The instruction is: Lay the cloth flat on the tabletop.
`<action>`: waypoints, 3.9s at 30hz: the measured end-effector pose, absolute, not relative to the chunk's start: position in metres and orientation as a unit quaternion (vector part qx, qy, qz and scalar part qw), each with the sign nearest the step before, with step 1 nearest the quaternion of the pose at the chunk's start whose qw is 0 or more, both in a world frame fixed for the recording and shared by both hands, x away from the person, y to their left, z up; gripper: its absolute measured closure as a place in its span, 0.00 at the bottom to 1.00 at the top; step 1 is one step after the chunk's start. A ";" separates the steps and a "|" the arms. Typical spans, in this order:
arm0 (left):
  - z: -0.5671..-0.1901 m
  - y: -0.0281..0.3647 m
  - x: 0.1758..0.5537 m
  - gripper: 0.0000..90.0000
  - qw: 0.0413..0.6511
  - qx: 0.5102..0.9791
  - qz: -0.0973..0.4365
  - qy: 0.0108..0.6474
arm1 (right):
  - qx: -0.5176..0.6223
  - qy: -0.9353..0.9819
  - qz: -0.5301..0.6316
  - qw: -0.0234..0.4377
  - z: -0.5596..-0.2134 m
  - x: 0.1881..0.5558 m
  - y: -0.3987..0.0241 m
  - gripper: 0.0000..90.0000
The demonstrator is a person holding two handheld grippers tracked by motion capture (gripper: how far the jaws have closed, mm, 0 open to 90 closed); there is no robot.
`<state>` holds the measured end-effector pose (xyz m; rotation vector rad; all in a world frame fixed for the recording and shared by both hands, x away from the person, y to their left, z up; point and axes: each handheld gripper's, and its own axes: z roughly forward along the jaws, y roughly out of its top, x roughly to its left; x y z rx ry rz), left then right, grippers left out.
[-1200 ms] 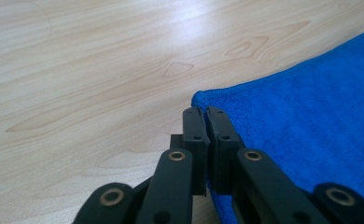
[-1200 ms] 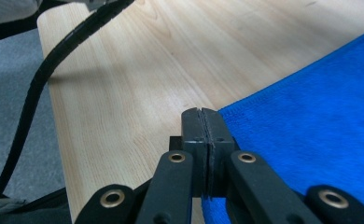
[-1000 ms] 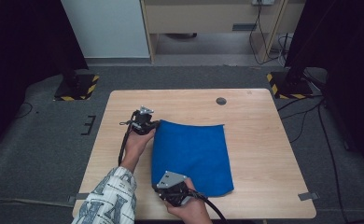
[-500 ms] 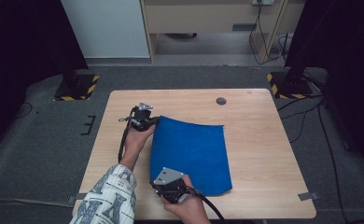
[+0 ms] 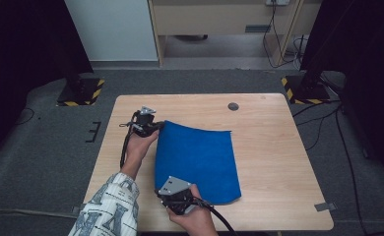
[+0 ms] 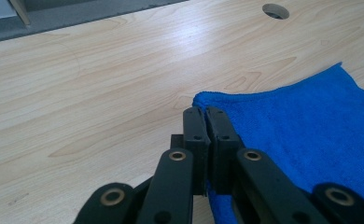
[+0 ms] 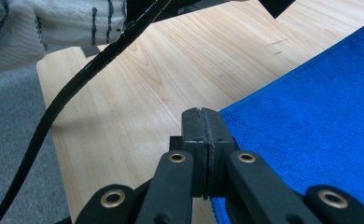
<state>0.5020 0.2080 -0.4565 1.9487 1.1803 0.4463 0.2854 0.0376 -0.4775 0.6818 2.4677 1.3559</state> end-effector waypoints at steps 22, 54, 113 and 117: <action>-0.459 0.227 0.502 0.97 0.399 0.767 0.165 0.474 | 0.246 0.836 0.473 0.131 -0.474 0.286 0.048 0.99; -0.459 0.187 0.510 0.97 0.391 0.761 0.156 0.494 | 0.252 0.821 0.502 0.098 -0.485 0.296 0.018 0.99; -0.493 0.015 0.543 0.96 0.361 0.809 0.106 0.452 | 0.332 0.814 0.465 0.106 -0.504 0.293 -0.135 0.99; -0.493 0.012 0.543 0.91 0.362 0.807 0.109 0.454 | 0.339 0.815 0.458 0.109 -0.504 0.293 -0.140 0.98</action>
